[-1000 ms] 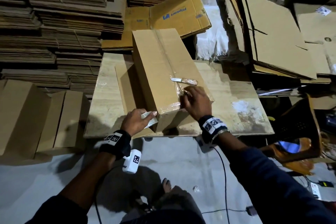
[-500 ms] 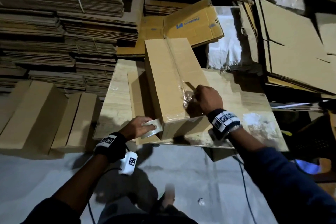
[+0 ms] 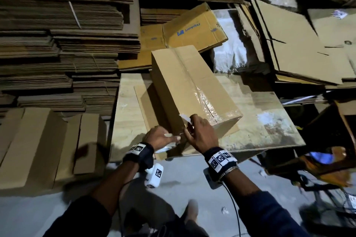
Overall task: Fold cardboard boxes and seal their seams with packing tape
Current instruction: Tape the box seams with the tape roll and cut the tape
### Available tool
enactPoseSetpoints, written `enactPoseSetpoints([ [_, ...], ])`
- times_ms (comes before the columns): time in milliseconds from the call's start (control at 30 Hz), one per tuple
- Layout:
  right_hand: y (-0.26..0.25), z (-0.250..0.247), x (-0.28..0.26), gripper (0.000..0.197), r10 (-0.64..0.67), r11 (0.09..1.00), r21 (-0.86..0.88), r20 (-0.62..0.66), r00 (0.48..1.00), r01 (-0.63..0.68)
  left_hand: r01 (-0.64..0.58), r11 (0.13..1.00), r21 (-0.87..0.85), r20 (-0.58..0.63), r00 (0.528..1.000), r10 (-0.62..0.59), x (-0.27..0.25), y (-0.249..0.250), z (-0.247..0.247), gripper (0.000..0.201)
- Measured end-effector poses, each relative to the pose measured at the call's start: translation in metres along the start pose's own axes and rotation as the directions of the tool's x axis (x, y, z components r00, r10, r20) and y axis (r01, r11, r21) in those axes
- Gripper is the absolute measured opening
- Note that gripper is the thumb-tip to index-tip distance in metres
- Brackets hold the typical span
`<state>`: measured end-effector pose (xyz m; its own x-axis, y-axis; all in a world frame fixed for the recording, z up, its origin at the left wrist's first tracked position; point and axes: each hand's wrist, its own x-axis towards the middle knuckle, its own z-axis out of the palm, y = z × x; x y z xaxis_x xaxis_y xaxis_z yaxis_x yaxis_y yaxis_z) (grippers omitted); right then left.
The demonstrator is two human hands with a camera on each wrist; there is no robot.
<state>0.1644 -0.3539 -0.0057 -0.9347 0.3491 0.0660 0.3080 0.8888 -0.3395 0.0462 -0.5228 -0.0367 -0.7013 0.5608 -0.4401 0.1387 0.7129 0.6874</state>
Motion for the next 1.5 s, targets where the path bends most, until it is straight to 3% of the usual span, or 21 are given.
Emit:
enactPoseSetpoints([
  [67,-0.001,-0.002,0.0,0.039,0.022,0.999,0.025,0.024,0.999,-0.022,-0.011,0.99,0.142,-0.058,0.998,0.019,0.001,-0.001,-0.003,0.076],
  [133,-0.001,-0.007,0.0,0.045,0.109,0.988,0.107,0.036,0.993,-0.112,-0.031,0.988,0.149,-0.071,0.997,0.042,0.0,-0.005,-0.007,0.076],
  [233,-0.007,-0.018,-0.008,0.043,0.218,0.915,0.323,0.101,0.971,-0.24,-0.029,1.0,-0.011,-0.021,0.999,0.029,0.001,-0.018,-0.015,0.064],
  [300,-0.015,-0.023,-0.02,0.024,0.208,0.837,0.472,0.191,0.959,-0.276,-0.058,0.99,-0.131,0.075,0.995,0.069,0.002,-0.021,-0.016,0.054],
  [367,-0.022,-0.022,-0.036,0.014,0.173,0.82,0.507,0.225,0.959,-0.267,-0.106,0.961,-0.256,0.149,0.978,0.147,0.003,-0.023,-0.015,0.037],
  [467,-0.03,-0.014,-0.056,0.006,0.13,0.883,0.408,0.26,0.957,-0.231,-0.145,0.927,-0.346,0.179,0.96,0.217,0.003,-0.025,-0.015,0.016],
  [533,-0.035,-0.01,-0.062,0.014,0.111,0.934,0.299,0.277,0.955,-0.195,-0.156,0.924,-0.35,0.179,0.957,0.23,0.004,-0.025,-0.015,0.009],
  [600,-0.039,-0.006,-0.067,0.025,0.091,0.985,0.126,0.224,0.97,-0.122,-0.169,0.922,-0.349,0.175,0.954,0.241,0.005,-0.024,-0.015,0.007],
  [700,-0.048,-0.003,-0.069,0.019,0.098,0.994,0.026,0.119,0.988,-0.102,-0.177,0.919,-0.353,0.176,0.952,0.251,0.005,-0.023,-0.016,0.007],
  [800,-0.055,-0.002,-0.066,0.014,0.127,0.992,-0.036,0.109,0.986,-0.124,-0.194,0.923,-0.333,0.168,0.951,0.261,0.004,-0.023,-0.016,0.01],
  [967,-0.062,0.002,-0.059,0.013,0.161,0.983,-0.104,0.124,0.979,-0.148,-0.178,0.92,-0.349,0.15,0.959,0.242,0.0,-0.019,-0.015,0.018],
  [1167,-0.058,0.006,-0.038,0.029,0.152,0.987,-0.087,0.196,0.969,-0.137,-0.172,0.903,-0.393,0.148,0.958,0.246,-0.002,-0.015,-0.01,0.019],
  [1233,-0.052,0.003,-0.036,0.029,0.165,0.986,-0.054,0.216,0.962,-0.156,-0.158,0.918,-0.363,0.119,0.97,0.214,0.0,-0.017,-0.009,0.018],
  [1367,-0.035,0.002,-0.052,0.022,0.209,0.966,-0.22,0.352,0.912,-0.136,-0.128,0.956,-0.265,-0.018,0.992,0.128,0.003,-0.024,-0.01,0.016],
  [1500,-0.025,-0.002,-0.062,0.021,0.112,0.993,-0.006,0.346,0.932,-0.118,-0.104,0.956,-0.274,-0.105,0.991,0.077,0.005,-0.032,-0.012,0.014],
])
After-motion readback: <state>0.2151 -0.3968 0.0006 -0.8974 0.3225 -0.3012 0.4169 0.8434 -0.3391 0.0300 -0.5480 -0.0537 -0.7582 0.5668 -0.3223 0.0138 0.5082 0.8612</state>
